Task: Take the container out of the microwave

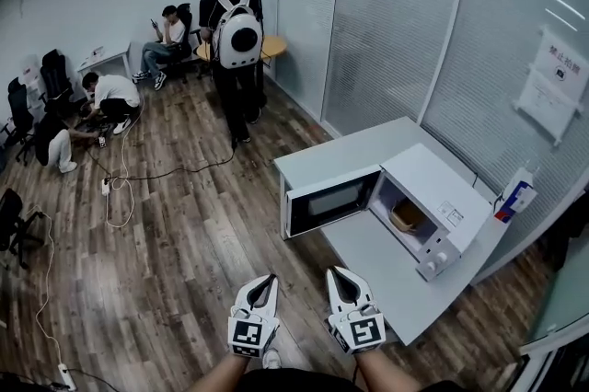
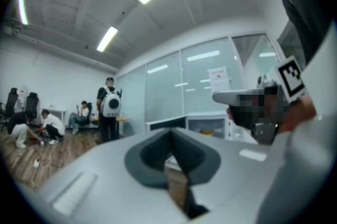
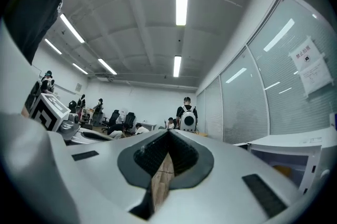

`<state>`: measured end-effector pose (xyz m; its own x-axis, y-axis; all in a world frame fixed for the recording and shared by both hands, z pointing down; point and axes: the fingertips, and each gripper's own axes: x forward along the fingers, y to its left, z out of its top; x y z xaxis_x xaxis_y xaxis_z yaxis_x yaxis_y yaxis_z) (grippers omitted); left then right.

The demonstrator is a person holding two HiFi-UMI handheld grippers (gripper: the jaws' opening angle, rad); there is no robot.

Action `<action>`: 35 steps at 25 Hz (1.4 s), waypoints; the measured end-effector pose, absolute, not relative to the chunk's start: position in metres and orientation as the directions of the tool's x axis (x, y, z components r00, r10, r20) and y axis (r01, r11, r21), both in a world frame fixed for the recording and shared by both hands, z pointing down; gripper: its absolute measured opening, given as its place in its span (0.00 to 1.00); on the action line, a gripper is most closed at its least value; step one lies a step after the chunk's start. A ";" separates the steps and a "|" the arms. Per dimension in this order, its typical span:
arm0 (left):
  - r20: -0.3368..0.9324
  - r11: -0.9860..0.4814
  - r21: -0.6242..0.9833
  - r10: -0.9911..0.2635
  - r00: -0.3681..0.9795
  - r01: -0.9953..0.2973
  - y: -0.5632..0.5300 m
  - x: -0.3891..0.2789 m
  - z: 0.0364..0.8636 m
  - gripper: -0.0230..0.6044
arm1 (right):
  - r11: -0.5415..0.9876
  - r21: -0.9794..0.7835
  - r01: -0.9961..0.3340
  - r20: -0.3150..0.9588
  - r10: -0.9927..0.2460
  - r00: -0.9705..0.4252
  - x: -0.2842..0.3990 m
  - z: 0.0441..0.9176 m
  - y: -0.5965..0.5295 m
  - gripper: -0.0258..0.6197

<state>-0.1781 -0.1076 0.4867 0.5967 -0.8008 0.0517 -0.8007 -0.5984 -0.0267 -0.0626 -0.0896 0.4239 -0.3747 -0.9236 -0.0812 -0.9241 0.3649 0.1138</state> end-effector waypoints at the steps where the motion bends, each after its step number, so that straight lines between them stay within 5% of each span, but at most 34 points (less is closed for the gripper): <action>1: 0.055 -0.613 -0.023 -0.790 0.611 -0.790 -0.115 -0.176 0.488 0.04 | 0.350 0.097 -0.932 -0.084 -0.930 -0.358 -0.061 0.423 -0.096 0.04; 18: 0.044 -0.799 0.035 -0.599 0.799 -0.601 -0.192 -0.080 0.492 0.04 | 0.079 0.103 -0.992 -0.101 -0.991 -0.089 0.024 0.432 -0.130 0.04; 35: 0.124 -0.859 -0.032 -0.511 0.851 -0.511 -0.245 0.070 0.509 0.04 | -0.006 0.114 -0.994 -0.094 -0.996 -0.005 0.157 0.434 -0.162 0.04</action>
<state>0.0703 -0.2448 0.5087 0.8505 -0.5111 0.1240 -0.5114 -0.8587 -0.0317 0.1572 -0.1617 0.4342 -0.0049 -0.9956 -0.0938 -0.9935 -0.0058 0.1135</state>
